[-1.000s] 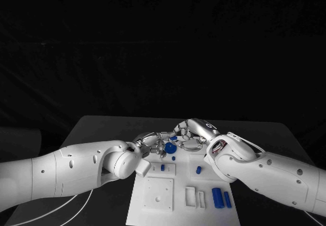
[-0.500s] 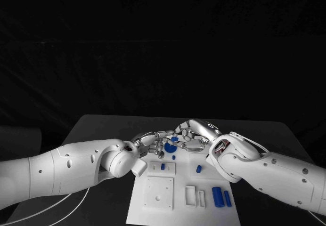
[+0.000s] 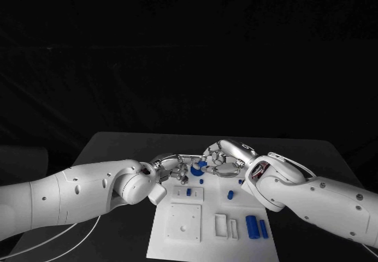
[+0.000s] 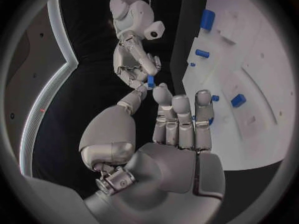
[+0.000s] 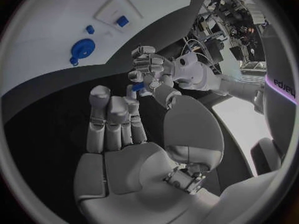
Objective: Assemble the parts on the task board
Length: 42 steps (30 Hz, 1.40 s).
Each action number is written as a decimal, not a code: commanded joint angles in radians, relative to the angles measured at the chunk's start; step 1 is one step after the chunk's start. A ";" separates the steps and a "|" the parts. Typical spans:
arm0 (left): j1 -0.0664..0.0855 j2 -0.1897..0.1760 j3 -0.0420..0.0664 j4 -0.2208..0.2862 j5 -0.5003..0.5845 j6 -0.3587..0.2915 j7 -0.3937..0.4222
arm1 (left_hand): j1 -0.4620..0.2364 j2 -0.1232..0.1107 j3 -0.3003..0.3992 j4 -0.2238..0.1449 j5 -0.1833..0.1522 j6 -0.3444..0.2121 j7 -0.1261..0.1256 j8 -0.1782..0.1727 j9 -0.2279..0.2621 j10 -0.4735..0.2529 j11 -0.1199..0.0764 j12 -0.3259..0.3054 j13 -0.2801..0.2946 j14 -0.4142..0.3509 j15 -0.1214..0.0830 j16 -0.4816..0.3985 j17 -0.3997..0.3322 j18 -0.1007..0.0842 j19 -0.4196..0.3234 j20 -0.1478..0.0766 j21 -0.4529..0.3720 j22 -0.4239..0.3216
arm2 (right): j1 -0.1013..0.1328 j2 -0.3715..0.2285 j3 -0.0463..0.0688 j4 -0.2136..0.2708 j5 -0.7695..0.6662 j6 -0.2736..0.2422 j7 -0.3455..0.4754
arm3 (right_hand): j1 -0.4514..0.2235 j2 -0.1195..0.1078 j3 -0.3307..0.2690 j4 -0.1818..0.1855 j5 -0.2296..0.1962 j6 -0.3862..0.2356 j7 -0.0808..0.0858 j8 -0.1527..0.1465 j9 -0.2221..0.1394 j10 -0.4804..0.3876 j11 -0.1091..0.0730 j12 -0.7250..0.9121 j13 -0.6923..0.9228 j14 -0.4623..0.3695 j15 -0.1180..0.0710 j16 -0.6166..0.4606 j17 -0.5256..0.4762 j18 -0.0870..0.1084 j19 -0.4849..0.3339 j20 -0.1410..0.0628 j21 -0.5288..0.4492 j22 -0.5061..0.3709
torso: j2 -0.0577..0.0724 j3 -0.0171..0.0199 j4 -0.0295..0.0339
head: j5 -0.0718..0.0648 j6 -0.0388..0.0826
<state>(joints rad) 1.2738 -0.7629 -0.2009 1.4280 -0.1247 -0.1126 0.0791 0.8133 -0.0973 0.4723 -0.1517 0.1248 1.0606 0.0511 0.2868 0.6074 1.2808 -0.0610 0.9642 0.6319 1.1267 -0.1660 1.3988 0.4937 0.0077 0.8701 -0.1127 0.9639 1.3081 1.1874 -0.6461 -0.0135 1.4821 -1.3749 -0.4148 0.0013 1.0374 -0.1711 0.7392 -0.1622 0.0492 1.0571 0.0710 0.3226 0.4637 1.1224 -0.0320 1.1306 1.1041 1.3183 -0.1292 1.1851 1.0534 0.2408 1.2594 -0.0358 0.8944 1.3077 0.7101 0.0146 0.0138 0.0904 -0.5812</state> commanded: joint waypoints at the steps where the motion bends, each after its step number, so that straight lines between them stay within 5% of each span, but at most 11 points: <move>1: 0.000 0.001 0.001 0.001 -0.030 0.052 -0.005 | 0.012 -0.003 0.001 -0.011 0.005 -0.008 0.001 0.003 0.002 -0.008 0.000 0.003 -0.002 -0.009 -0.001 0.004 -0.003 0.008 -0.007 -0.143 0.001 0.019 | 0.000 -0.001 0.000 0.004 0.012 0.058 0.031 | -0.001 0.012 -0.002 -0.006 0.006 0.009 0.009 0.006 -0.001 0.000 0.001 0.004 0.001 -0.002 -0.007 0.004 0.002 0.021 0.000 -0.006 0.005 0.020 | 0.000 -0.0003 -0.0003 | 0.000 -0.002; 7: -0.001 0.001 0.001 0.003 -0.055 0.076 -0.015 | 0.013 -0.009 -0.001 -0.016 0.000 -0.014 0.003 0.001 0.001 -0.011 0.002 0.002 -0.004 -0.012 0.001 0.003 -0.005 0.007 -0.008 -0.142 0.001 0.018 | 0.000 0.001 0.000 0.003 0.012 0.073 0.031 | -0.002 0.014 -0.005 -0.010 0.006 0.008 0.009 0.006 -0.002 0.000 0.002 0.003 0.001 -0.002 -0.007 0.004 0.002 0.021 -0.001 -0.006 0.005 0.020 | 0.000 -0.0005 -0.0001 | -0.001 -0.003; 13: -0.001 0.003 0.001 0.006 -0.067 0.090 -0.025 | -0.013 -0.042 -0.004 0.003 -0.064 -0.029 0.009 -0.006 -0.001 -0.022 0.007 -0.002 -0.011 -0.020 0.007 0.001 -0.012 0.006 -0.012 -0.139 -0.004 0.016 | 0.000 0.002 0.000 0.005 0.012 0.079 0.032 | -0.003 0.015 -0.006 -0.012 0.006 0.008 0.009 0.005 -0.002 0.000 0.002 0.003 0.002 -0.003 -0.007 0.004 0.002 0.021 -0.001 -0.006 0.005 0.020 | 0.000 -0.0011 0.0000 | -0.002 -0.005; 20: -0.001 0.002 0.001 0.006 -0.067 0.094 -0.026 | -0.016 -0.040 0.000 0.010 -0.069 -0.027 0.008 -0.005 0.000 -0.022 0.007 -0.001 -0.013 -0.021 0.007 0.002 -0.013 0.007 -0.012 -0.139 -0.005 0.015 | 0.000 0.002 0.000 0.004 0.012 0.088 0.032 | -0.003 0.015 -0.007 -0.014 0.006 0.008 0.010 0.005 -0.002 -0.001 0.002 0.003 0.002 -0.003 -0.007 0.003 0.002 0.021 -0.002 -0.006 0.005 0.020 | 0.000 -0.0009 0.0002 | -0.001 -0.006; 31: -0.001 0.001 0.001 0.006 -0.058 0.095 -0.020 | 0.066 0.045 0.026 -0.038 -0.061 -0.012 0.004 0.007 0.007 -0.013 0.003 0.006 -0.019 -0.018 0.003 0.012 -0.017 0.007 -0.011 -0.138 0.001 0.019 | 0.000 0.002 0.000 0.002 0.012 0.106 0.035 | -0.004 0.017 -0.008 -0.018 0.007 0.007 0.010 0.005 -0.003 -0.001 0.002 0.003 0.002 -0.003 -0.007 0.003 0.002 0.021 -0.002 -0.006 0.006 0.020 | -0.001 -0.0007 -0.0006 | -0.004 -0.008; 42: -0.001 0.001 0.001 0.004 -0.047 0.101 -0.015 | 0.106 0.092 0.029 -0.079 -0.018 0.003 0.002 0.018 0.013 -0.009 0.001 0.007 -0.028 -0.019 0.003 0.016 -0.024 0.003 -0.014 -0.136 0.004 0.018 | 0.000 0.001 0.000 -0.003 0.013 0.121 0.039 | -0.003 0.021 -0.008 -0.022 0.008 0.006 0.010 0.004 -0.004 -0.002 0.002 0.002 0.003 -0.003 -0.007 0.002 0.002 0.021 -0.003 -0.006 0.007 0.019 | 0.000 -0.0004 -0.0004 | -0.005 -0.009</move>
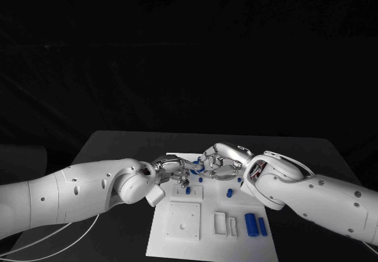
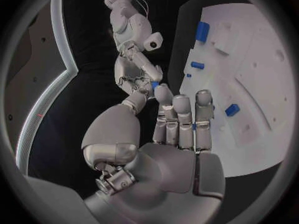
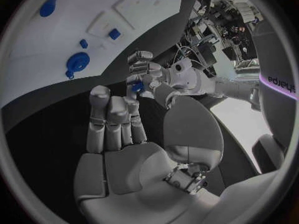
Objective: Assemble the parts on the task board
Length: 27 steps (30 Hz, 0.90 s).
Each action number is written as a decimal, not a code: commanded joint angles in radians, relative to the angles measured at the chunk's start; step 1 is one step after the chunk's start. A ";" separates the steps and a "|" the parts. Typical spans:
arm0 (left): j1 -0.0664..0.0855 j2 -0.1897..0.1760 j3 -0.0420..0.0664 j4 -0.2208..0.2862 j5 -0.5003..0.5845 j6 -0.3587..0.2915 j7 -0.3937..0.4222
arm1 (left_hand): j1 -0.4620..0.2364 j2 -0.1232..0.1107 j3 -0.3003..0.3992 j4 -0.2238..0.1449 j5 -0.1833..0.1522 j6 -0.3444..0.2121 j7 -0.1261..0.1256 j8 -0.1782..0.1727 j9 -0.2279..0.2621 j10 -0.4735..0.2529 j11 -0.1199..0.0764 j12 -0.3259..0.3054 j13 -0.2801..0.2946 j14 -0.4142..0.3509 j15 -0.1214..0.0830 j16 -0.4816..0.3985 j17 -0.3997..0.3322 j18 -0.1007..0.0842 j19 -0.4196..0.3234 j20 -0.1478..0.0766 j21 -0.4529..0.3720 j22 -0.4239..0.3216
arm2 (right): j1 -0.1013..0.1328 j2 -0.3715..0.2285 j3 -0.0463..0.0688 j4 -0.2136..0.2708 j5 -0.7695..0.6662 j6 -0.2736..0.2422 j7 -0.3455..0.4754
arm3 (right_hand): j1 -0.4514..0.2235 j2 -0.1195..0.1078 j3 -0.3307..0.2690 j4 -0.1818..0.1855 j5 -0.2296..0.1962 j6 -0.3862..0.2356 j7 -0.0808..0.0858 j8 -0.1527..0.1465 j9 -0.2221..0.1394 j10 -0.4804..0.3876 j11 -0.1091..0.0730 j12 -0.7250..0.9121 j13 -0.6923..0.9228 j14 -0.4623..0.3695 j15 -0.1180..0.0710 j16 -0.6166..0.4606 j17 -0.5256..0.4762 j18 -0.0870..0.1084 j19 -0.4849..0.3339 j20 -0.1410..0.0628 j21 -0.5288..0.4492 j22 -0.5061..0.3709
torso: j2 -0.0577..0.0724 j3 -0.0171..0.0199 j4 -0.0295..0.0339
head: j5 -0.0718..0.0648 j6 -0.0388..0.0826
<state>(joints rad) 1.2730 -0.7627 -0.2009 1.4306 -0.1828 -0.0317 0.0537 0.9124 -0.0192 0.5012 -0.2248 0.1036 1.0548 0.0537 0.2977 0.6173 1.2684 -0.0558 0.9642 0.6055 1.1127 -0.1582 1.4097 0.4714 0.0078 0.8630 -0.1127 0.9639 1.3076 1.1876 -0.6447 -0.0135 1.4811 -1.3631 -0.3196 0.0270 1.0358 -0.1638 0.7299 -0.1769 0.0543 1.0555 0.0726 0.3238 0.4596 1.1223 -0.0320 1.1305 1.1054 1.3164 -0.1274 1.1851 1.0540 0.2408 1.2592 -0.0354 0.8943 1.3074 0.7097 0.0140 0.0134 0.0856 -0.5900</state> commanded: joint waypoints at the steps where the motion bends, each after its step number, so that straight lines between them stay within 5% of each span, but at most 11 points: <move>1: 0.000 0.001 0.001 0.001 0.012 0.022 0.010 | 0.008 0.017 0.000 -0.007 0.004 0.009 -0.001 0.008 0.003 0.004 -0.004 0.007 -0.002 -0.006 -0.005 0.006 -0.002 0.002 -0.007 -0.136 0.004 0.019 | 0.000 0.000 0.000 -0.003 0.001 0.026 0.013 | -0.001 0.014 0.001 -0.008 0.003 0.008 0.009 0.003 0.000 -0.002 0.002 0.002 0.001 -0.002 -0.009 0.002 0.001 0.021 -0.003 -0.006 0.007 0.020 | 0.000 0.0002 0.0000 | 0.000 0.000; 13: 0.000 0.000 0.001 0.003 0.010 0.045 0.013 | 0.032 0.066 -0.004 -0.043 -0.022 0.049 -0.012 0.037 0.026 0.017 -0.013 0.010 -0.010 -0.003 -0.013 0.013 -0.006 0.000 -0.008 -0.137 0.007 0.019 | 0.000 0.000 0.000 -0.011 0.001 0.021 0.007 | -0.001 0.015 0.002 -0.010 0.003 0.008 0.009 0.003 0.000 -0.002 0.002 0.002 0.002 -0.002 -0.009 0.002 0.001 0.021 -0.003 -0.006 0.007 0.020 | 0.000 0.0000 0.0001 | -0.002 -0.001; 27: 0.000 0.000 0.001 0.004 0.000 0.032 0.029 | 0.024 0.072 -0.016 -0.045 -0.042 0.073 -0.023 0.061 0.058 0.022 -0.022 0.011 -0.017 -0.001 -0.021 0.018 -0.011 -0.001 -0.005 -0.139 0.008 0.017 | 0.000 -0.002 0.000 -0.014 0.000 0.022 0.004 | -0.004 0.009 -0.002 -0.017 0.004 0.007 0.009 0.003 -0.001 -0.003 0.003 0.002 0.002 -0.002 -0.008 0.001 0.002 0.021 -0.003 -0.006 0.009 0.020 | 0.000 0.0003 0.0002 | -0.003 -0.001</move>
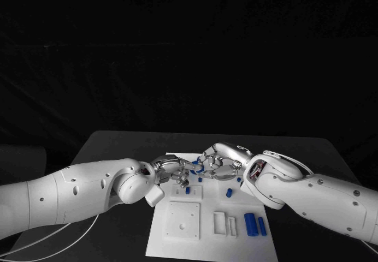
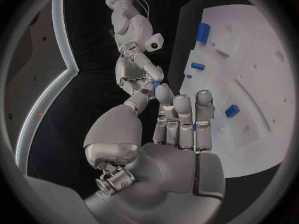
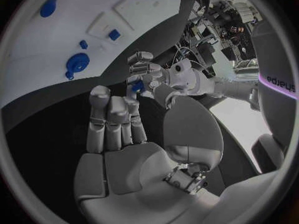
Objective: Assemble the parts on the task board
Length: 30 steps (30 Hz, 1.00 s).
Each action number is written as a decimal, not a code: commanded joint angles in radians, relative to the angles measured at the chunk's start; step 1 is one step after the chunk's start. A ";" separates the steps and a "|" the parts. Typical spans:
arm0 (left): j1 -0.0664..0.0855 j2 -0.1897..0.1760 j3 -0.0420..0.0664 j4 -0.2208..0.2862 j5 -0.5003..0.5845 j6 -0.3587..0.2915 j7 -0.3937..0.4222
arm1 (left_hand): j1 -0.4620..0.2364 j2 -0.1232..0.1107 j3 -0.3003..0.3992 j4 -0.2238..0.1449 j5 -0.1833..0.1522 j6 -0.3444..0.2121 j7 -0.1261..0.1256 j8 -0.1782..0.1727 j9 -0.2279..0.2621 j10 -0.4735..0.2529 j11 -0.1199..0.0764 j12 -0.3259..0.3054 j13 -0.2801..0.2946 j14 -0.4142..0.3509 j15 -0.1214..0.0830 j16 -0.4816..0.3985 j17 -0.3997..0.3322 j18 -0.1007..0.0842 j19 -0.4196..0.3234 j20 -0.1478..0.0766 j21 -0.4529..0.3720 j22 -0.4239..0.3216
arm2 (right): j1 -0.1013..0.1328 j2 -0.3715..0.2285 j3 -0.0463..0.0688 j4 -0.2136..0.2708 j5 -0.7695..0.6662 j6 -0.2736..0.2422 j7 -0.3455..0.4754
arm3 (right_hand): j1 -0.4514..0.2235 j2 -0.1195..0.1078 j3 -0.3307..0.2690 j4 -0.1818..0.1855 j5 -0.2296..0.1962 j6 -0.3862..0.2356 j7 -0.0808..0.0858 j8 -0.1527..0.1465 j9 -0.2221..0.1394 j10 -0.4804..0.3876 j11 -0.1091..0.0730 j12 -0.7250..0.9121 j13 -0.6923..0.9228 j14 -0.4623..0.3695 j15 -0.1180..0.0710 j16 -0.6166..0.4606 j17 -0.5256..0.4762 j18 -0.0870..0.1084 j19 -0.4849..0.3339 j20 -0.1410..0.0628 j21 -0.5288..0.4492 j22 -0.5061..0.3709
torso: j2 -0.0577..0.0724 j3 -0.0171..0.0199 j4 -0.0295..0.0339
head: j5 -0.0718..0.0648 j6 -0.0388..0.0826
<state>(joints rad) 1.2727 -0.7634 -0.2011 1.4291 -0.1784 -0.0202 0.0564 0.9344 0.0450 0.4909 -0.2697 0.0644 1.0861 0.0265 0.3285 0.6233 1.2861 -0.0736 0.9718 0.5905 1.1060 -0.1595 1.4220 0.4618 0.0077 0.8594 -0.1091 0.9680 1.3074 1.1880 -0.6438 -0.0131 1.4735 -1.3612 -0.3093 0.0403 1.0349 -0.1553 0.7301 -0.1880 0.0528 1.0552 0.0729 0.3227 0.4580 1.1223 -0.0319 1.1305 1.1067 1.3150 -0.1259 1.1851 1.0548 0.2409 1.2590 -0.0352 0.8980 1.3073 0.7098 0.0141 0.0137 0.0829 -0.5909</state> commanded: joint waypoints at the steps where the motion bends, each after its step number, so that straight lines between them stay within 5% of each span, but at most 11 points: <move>1: 0.000 0.001 0.001 0.005 -0.007 0.016 0.029 | 0.002 0.009 -0.006 0.000 -0.002 0.043 0.004 0.033 0.055 0.005 -0.005 0.004 -0.002 0.006 -0.020 0.006 -0.002 -0.001 -0.001 -0.143 0.004 0.018 | -0.001 -0.003 0.000 -0.006 -0.001 0.011 -0.009 | -0.004 0.000 -0.003 -0.006 0.005 0.007 0.009 0.004 0.001 -0.003 0.003 0.002 0.001 0.000 -0.010 0.001 0.001 0.021 -0.003 -0.006 0.005 0.020 | 0.000 0.0001 0.0001 | 0.000 0.000; 9: 0.000 0.001 0.001 0.009 -0.044 -0.032 0.046 | 0.005 0.009 -0.007 -0.002 0.019 0.052 -0.005 0.053 0.095 0.018 -0.014 0.006 -0.007 0.017 -0.029 0.011 -0.006 0.001 0.012 -0.149 0.009 0.018 | -0.001 -0.004 0.000 -0.011 0.008 -0.024 -0.010 | -0.020 -0.022 -0.029 -0.020 0.024 -0.012 0.015 -0.006 -0.005 -0.016 0.009 -0.005 0.001 -0.006 -0.005 -0.004 0.001 0.021 -0.009 -0.008 0.003 0.018 | 0.000 0.0004 -0.0003 | 0.000 0.000; 12: 0.000 0.000 0.001 0.010 -0.061 -0.052 0.051 | 0.008 0.009 -0.006 -0.006 0.028 0.051 -0.007 0.056 0.107 0.022 -0.016 0.006 -0.009 0.022 -0.031 0.012 -0.008 0.002 0.017 -0.151 0.011 0.018 | -0.001 -0.005 0.000 -0.016 0.024 -0.044 -0.005 | -0.042 -0.049 -0.071 -0.039 0.061 -0.074 0.036 -0.038 -0.018 -0.051 0.027 -0.021 -0.003 -0.033 0.014 -0.024 -0.005 0.021 -0.039 -0.007 -0.016 0.013 | 0.000 0.0006 -0.0003 | 0.000 0.000; 15: 0.000 -0.001 0.001 0.011 -0.090 -0.075 0.052 | 0.008 0.009 -0.006 -0.006 0.028 0.051 -0.007 0.056 0.107 0.022 -0.016 0.006 -0.009 0.022 -0.031 0.012 -0.008 0.002 0.017 -0.151 0.011 0.018 | -0.001 -0.009 0.000 -0.019 0.030 -0.069 -0.001 | -0.043 -0.041 -0.096 -0.051 0.073 -0.077 0.041 -0.037 -0.017 -0.063 0.033 -0.022 -0.002 -0.039 0.022 -0.029 -0.006 0.021 -0.048 -0.008 -0.022 0.012 | 0.000 0.0007 -0.0003 | 0.000 0.000; 17: 0.000 -0.001 0.001 0.010 -0.108 -0.096 0.047 | 0.009 0.009 -0.005 -0.007 0.032 0.050 -0.007 0.057 0.110 0.022 -0.017 0.006 -0.010 0.023 -0.032 0.012 -0.009 0.003 0.018 -0.151 0.012 0.018 | -0.001 -0.014 0.000 -0.021 0.045 -0.086 0.010 | -0.064 -0.078 -0.117 -0.061 0.083 -0.152 0.054 -0.077 -0.034 -0.092 0.052 -0.038 -0.007 -0.068 0.034 -0.050 -0.014 0.016 -0.078 -0.001 -0.040 0.008 | 0.000 0.0005 -0.0002 | -0.002 0.000; 18: 0.000 -0.001 0.001 0.009 -0.114 -0.104 0.044 | 0.016 0.005 -0.001 -0.011 0.073 0.054 -0.008 0.061 0.117 0.029 -0.022 0.008 -0.010 0.030 -0.035 0.016 -0.008 0.004 0.025 -0.153 0.016 0.018 | -0.001 -0.016 0.000 -0.021 0.051 -0.092 0.014 | -0.072 -0.080 -0.131 -0.069 0.097 -0.181 0.066 -0.090 -0.039 -0.122 0.063 -0.054 -0.012 -0.097 0.056 -0.071 -0.022 0.013 -0.110 0.006 -0.062 0.002 | 0.000 0.0005 -0.0002 | -0.002 0.000; 19: 0.000 -0.002 0.001 0.009 -0.115 -0.113 0.041 | 0.019 0.004 0.000 -0.013 0.091 0.054 -0.012 0.062 0.122 0.033 -0.022 0.009 -0.010 0.035 -0.037 0.018 -0.008 0.005 0.029 -0.155 0.018 0.019 | -0.001 -0.019 0.000 -0.023 0.060 -0.099 0.021 | -0.084 -0.082 -0.160 -0.082 0.122 -0.208 0.092 -0.101 -0.041 -0.158 0.082 -0.069 -0.018 -0.131 0.067 -0.095 -0.032 0.007 -0.149 0.018 -0.090 -0.006 | 0.000 0.0006 -0.0003 | -0.003 0.002; 20: 0.000 -0.002 0.001 0.009 -0.117 -0.118 0.039 | 0.018 0.004 0.000 -0.013 0.097 0.054 -0.013 0.063 0.125 0.035 -0.023 0.009 -0.010 0.037 -0.038 0.018 -0.009 0.005 0.032 -0.156 0.019 0.018 | -0.001 -0.020 0.000 -0.024 0.065 -0.104 0.025 | -0.085 -0.078 -0.180 -0.090 0.134 -0.215 0.099 -0.101 -0.039 -0.171 0.089 -0.071 -0.021 -0.143 0.068 -0.102 -0.036 0.005 -0.162 0.025 -0.102 -0.010 | 0.000 0.0004 -0.0003 | -0.003 0.002; 30: 0.002 -0.017 0.002 0.017 -0.248 -0.203 -0.042 | 0.017 -0.004 0.001 -0.015 0.134 0.060 -0.019 0.065 0.147 0.049 -0.029 0.009 -0.014 0.051 -0.045 0.020 -0.012 0.007 0.043 -0.159 0.024 0.017 | -0.001 -0.066 0.001 -0.047 0.170 -0.160 0.072 | -0.101 -0.094 -0.257 -0.085 0.195 -0.273 0.115 -0.109 -0.032 -0.227 0.107 -0.076 -0.052 -0.194 0.092 -0.134 -0.062 0.006 -0.208 0.056 -0.154 -0.029 | -0.003 0.0036 -0.0009 | 0.001 0.004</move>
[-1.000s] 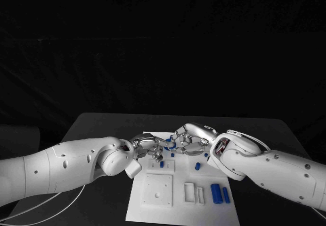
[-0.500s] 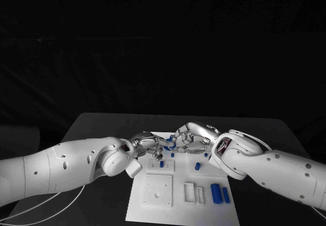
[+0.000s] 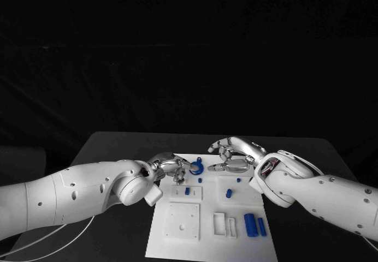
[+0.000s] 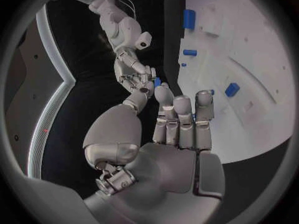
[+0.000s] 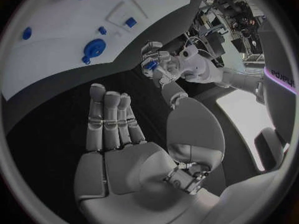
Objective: Assemble the parts on the task board
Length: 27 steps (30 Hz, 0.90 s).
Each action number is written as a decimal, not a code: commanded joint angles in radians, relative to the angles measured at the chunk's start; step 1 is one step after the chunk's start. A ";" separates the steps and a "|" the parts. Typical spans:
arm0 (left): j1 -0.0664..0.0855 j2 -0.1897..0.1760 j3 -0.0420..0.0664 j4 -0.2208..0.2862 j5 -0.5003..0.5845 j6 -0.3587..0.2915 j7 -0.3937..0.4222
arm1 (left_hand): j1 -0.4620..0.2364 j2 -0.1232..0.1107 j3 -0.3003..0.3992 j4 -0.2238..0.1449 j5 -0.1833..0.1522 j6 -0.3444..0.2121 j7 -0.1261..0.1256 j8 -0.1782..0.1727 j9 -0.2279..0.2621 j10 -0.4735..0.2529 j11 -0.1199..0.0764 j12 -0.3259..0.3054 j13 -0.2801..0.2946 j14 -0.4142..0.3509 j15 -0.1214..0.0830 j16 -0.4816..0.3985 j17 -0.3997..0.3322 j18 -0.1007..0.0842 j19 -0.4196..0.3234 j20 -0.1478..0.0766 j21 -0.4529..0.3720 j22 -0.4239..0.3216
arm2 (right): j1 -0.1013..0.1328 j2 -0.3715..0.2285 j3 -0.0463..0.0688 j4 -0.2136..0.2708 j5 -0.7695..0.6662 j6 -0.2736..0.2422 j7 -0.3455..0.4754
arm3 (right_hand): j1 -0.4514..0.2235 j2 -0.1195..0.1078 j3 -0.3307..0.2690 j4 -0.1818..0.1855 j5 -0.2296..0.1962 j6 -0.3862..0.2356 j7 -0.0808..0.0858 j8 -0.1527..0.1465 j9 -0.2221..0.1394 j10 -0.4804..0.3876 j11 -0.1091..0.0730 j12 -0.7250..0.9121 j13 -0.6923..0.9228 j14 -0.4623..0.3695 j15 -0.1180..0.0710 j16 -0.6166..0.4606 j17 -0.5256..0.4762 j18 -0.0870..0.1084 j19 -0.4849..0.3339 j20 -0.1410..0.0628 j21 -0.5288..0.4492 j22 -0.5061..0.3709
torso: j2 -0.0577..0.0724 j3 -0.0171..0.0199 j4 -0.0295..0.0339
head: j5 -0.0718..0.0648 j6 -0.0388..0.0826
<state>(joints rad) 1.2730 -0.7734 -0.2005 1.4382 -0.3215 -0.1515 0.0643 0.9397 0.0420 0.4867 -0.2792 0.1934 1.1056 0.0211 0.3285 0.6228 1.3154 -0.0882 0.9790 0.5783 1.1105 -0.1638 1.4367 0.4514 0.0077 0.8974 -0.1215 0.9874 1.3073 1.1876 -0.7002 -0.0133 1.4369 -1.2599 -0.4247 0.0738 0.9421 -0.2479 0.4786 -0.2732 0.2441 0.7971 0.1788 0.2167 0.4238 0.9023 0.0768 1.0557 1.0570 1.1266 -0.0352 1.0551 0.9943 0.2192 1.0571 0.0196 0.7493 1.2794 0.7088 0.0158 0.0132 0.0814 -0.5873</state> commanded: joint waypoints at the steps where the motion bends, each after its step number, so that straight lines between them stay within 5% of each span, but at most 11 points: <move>1: 0.004 -0.012 0.001 0.012 -0.134 -0.081 -0.065 | 0.011 -0.001 0.005 -0.006 0.005 0.040 -0.014 0.065 0.148 0.020 -0.015 0.002 -0.002 0.047 -0.041 0.005 -0.002 0.008 0.005 -0.147 0.004 0.017 | 0.000 -0.014 0.001 -0.018 0.079 -0.047 0.041 | -0.008 0.000 -0.007 0.001 0.006 -0.015 0.009 -0.002 0.003 -0.008 -0.002 0.000 -0.004 -0.006 0.001 -0.004 -0.002 0.028 -0.006 0.002 -0.007 -0.001 | -0.002 0.0021 -0.0005 | 0.003 0.000; 6: 0.027 -0.030 0.001 0.032 -0.271 -0.141 -0.146 | 0.011 -0.006 0.005 -0.005 0.007 0.046 -0.017 0.066 0.155 0.027 -0.018 0.002 -0.003 0.055 -0.044 0.006 -0.003 0.009 0.013 -0.149 0.007 0.017 | 0.005 -0.036 0.007 -0.054 0.119 -0.054 0.046 | -0.002 0.008 -0.016 0.003 0.032 -0.015 0.009 0.005 0.009 -0.011 -0.002 0.005 -0.014 -0.007 0.001 -0.003 -0.008 0.032 -0.006 0.008 -0.011 -0.002 | -0.007 0.0057 -0.0008 | 0.009 -0.005; 9: 0.043 -0.039 -0.002 0.053 -0.367 -0.161 -0.224 | 0.015 -0.014 0.009 -0.005 0.025 0.053 -0.021 0.064 0.162 0.038 -0.023 -0.001 -0.006 0.067 -0.049 0.003 -0.006 0.013 0.026 -0.152 0.011 0.016 | 0.022 -0.044 0.009 -0.084 0.143 -0.059 0.049 | 0.001 0.012 -0.020 0.005 0.042 -0.015 0.008 0.008 0.011 -0.012 -0.002 0.009 -0.019 -0.007 0.000 -0.003 -0.010 0.035 -0.005 0.010 -0.012 -0.001 | -0.013 0.0116 -0.0014 | 0.014 -0.016; 18: 0.057 -0.044 -0.011 0.082 -0.545 -0.074 -0.450 | 0.011 -0.021 0.011 -0.001 0.032 0.064 -0.026 0.059 0.169 0.054 -0.028 -0.006 -0.008 0.087 -0.054 -0.002 -0.012 0.018 0.045 -0.155 0.017 0.014 | 0.052 -0.041 0.011 -0.146 0.198 -0.055 0.053 | 0.007 0.019 -0.028 0.007 0.062 -0.015 0.007 0.015 0.016 -0.015 -0.003 0.012 -0.034 -0.012 0.000 -0.006 -0.019 0.039 -0.008 0.018 -0.018 -0.001 | -0.027 0.0220 -0.0016 | 0.021 -0.045; 20: 0.057 -0.046 -0.029 0.086 -0.579 -0.066 -0.472 | 0.010 -0.022 0.011 0.000 0.031 0.067 -0.027 0.058 0.170 0.057 -0.028 -0.006 -0.008 0.090 -0.054 -0.002 -0.012 0.018 0.048 -0.155 0.018 0.014 | 0.058 -0.040 0.011 -0.153 0.217 -0.055 0.055 | 0.007 0.020 -0.029 0.007 0.063 -0.015 0.007 0.016 0.016 -0.015 -0.003 0.013 -0.035 -0.012 0.000 -0.006 -0.020 0.039 -0.008 0.018 -0.018 0.000 | -0.028 0.0230 -0.0020 | 0.021 -0.052; 27: 0.058 -0.040 -0.039 0.074 -0.640 -0.071 -0.498 | 0.006 -0.028 0.013 0.002 0.051 0.085 -0.032 0.059 0.177 0.073 -0.034 -0.002 -0.004 0.107 -0.058 0.003 -0.011 0.022 0.059 -0.156 0.021 0.014 | 0.081 -0.032 0.011 -0.169 0.233 -0.055 0.058 | 0.012 0.022 -0.035 0.010 0.068 -0.017 0.008 0.022 0.021 -0.023 -0.002 -0.002 -0.074 -0.028 0.002 -0.027 -0.046 0.041 -0.031 0.032 -0.035 0.000 | -0.029 0.0216 -0.0020 | 0.019 -0.066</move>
<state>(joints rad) 1.3294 -0.8166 -0.2394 1.5153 -0.8792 -0.2398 -0.3787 0.9418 0.0204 0.4942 -0.2780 0.2358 1.1385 0.0234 0.3284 0.6206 1.3445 -0.0882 0.9789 0.5727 1.1451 -0.1536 1.4366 0.4400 0.0232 0.9475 -0.1359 1.0029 1.3078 1.2661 -0.7352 -0.0026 1.2709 -1.0603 -0.4776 0.1144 0.9546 -0.2355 0.4490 -0.2624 0.3071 0.7843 0.1846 0.2345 0.4432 0.8827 0.0751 1.0567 0.9860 1.1056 -0.0323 1.0320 0.9506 0.2257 1.0287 0.0483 0.7195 1.2785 0.6802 0.0376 0.0110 0.1011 -0.6483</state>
